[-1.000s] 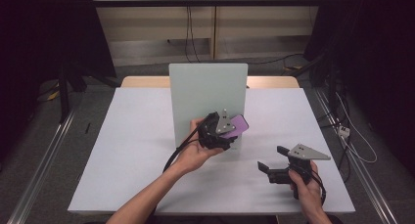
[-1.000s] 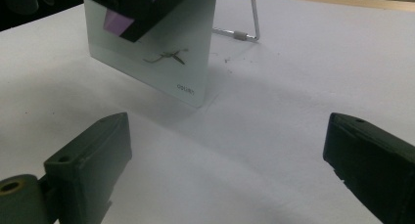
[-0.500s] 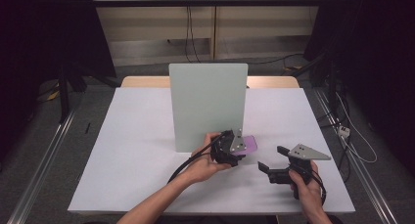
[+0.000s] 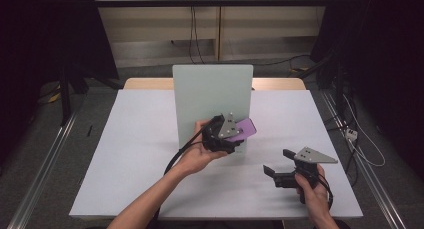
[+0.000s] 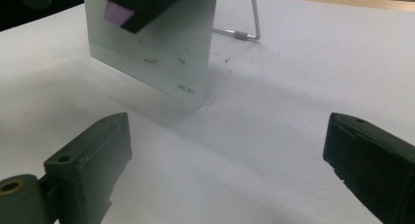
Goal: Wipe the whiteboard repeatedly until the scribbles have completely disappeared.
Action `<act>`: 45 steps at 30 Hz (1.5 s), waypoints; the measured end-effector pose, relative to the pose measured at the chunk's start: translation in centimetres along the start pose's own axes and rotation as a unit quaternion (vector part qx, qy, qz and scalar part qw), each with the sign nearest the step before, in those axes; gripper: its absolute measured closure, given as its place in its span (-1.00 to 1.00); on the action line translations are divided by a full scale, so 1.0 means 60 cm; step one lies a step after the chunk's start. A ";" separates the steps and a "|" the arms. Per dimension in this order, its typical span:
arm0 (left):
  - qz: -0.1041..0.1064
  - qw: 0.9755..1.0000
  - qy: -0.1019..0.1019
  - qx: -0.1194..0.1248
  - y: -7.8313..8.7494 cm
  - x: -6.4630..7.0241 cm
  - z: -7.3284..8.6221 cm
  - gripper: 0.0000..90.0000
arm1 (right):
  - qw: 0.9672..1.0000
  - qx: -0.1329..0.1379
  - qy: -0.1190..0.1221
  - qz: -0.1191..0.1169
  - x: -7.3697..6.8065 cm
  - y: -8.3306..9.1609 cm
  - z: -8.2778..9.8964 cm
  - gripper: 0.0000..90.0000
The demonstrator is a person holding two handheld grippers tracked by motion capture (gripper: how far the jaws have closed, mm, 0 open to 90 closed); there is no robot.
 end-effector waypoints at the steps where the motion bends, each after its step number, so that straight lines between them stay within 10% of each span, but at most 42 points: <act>1: -0.001 1.000 -0.006 -0.002 -0.002 0.002 0.001 -0.09 | 1.000 0.000 0.000 0.000 0.000 0.000 0.000 -0.91; 18: 0.070 0.995 -0.050 -0.048 -0.095 0.088 0.034 -0.09 | 1.000 0.005 -0.003 -0.003 0.001 0.009 0.001 -0.91; 31: 0.025 1.000 -0.006 0.015 -0.025 0.011 -0.009 -0.09 | 1.000 0.005 -0.002 -0.003 0.001 0.006 0.001 -0.91; 45: 0.075 0.995 -0.041 -0.053 -0.064 0.066 0.056 -0.09 | 1.000 0.005 -0.001 -0.005 0.000 0.007 0.001 -0.91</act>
Point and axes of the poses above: each handheld gripper's, and its own axes: y roughly backward along the jaws, z roughly out of its underside, x roughly to its right, the point moved 3 cm from there along -y, roughly forward along the jaws, and after that the axes turned 4 degrees about y, right-handed, at the moved point
